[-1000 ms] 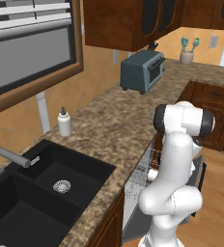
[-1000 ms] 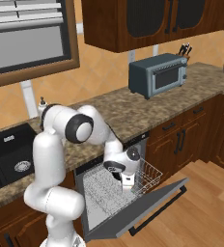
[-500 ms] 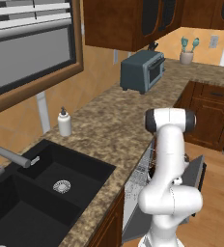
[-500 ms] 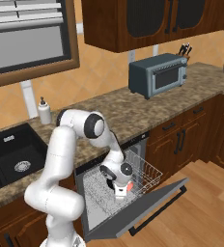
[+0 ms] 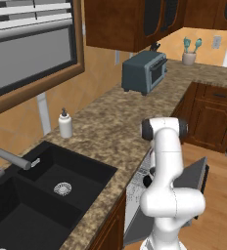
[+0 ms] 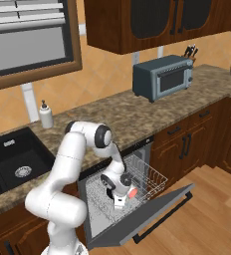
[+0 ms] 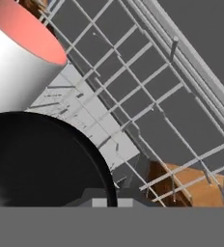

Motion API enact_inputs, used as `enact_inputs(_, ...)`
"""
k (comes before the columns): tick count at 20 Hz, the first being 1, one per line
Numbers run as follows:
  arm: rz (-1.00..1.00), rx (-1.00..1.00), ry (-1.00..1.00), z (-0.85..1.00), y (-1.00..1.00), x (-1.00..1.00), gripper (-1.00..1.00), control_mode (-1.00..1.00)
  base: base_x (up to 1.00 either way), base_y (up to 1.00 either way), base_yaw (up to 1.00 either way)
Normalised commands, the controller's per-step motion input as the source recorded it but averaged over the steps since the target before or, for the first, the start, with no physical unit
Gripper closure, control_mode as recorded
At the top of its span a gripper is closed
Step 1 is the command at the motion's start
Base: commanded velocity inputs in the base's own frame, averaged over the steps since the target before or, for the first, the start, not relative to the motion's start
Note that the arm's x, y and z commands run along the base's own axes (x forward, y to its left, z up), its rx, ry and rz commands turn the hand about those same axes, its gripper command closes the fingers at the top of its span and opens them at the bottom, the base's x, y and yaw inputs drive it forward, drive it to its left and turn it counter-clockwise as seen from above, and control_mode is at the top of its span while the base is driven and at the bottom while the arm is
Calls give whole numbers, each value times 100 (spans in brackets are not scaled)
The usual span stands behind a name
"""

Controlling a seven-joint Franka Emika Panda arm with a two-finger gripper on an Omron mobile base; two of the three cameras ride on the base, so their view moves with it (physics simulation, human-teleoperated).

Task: Pick up the cup and bowl from the counter, place them in the dishwasher, and close the dishwasher door.

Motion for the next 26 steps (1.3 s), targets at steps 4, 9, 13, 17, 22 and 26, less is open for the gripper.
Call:
enact_inputs(4,-2,2,6,-52,0,60,100,-100,0,0,0)
enact_inputs(9,-2,0,12,-53,6,58,-100,-100,0,0,0)
enact_inputs(13,-1,0,7,-26,1,33,-100,-100,0,0,0)
enact_inputs(17,0,5,-7,42,-1,-23,-100,-100,0,0,0)
enact_inputs(22,0,13,-23,100,-3,-70,-100,-100,0,0,0)
enact_inputs(26,0,14,-13,100,-49,-64,-100,-100,0,0,0)
